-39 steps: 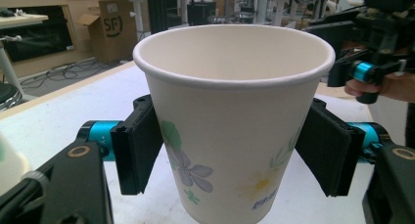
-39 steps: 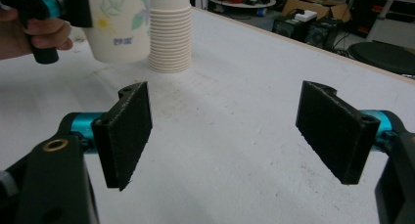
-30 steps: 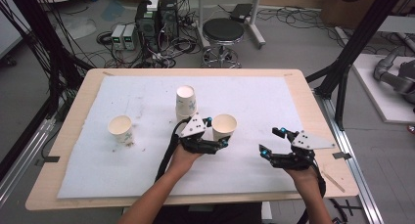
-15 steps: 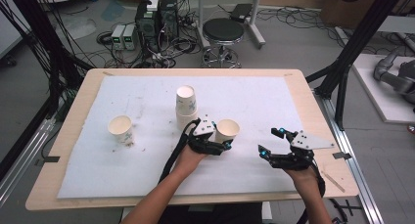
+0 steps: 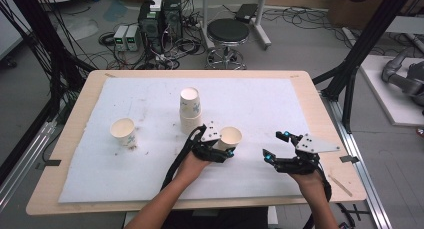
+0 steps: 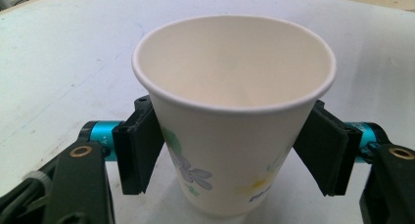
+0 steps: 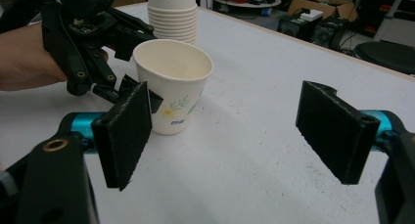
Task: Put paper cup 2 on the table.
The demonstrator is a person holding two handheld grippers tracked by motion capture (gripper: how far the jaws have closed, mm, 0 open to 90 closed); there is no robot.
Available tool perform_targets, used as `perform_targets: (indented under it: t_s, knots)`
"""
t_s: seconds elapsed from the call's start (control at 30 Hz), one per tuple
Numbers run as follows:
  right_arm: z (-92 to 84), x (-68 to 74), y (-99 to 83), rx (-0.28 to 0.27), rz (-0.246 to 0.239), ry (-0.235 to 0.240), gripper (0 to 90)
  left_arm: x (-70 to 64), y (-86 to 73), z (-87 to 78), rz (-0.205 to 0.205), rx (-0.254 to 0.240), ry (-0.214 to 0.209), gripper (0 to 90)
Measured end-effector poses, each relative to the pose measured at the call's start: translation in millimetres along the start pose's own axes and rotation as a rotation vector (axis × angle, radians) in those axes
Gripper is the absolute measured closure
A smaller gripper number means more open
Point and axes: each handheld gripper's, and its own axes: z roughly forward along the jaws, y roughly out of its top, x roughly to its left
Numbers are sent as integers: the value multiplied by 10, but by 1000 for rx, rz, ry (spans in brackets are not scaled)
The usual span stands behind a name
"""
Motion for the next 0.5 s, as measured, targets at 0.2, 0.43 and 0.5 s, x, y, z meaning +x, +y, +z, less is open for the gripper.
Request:
perform_targets:
  t_s: [0.2, 0.43, 0.5]
  knots:
    - [17, 8, 3, 3, -10, 1, 219, -1, -37, -30, -10, 2, 1, 304]
    - [28, 19, -1, 7, -2, 6, 219, 29, -69, -52, -66, -34, -25, 230]
    - [31, 14, -5, 10, -8, 7, 219, 29, -69, -79, -69, -59, -39, 210]
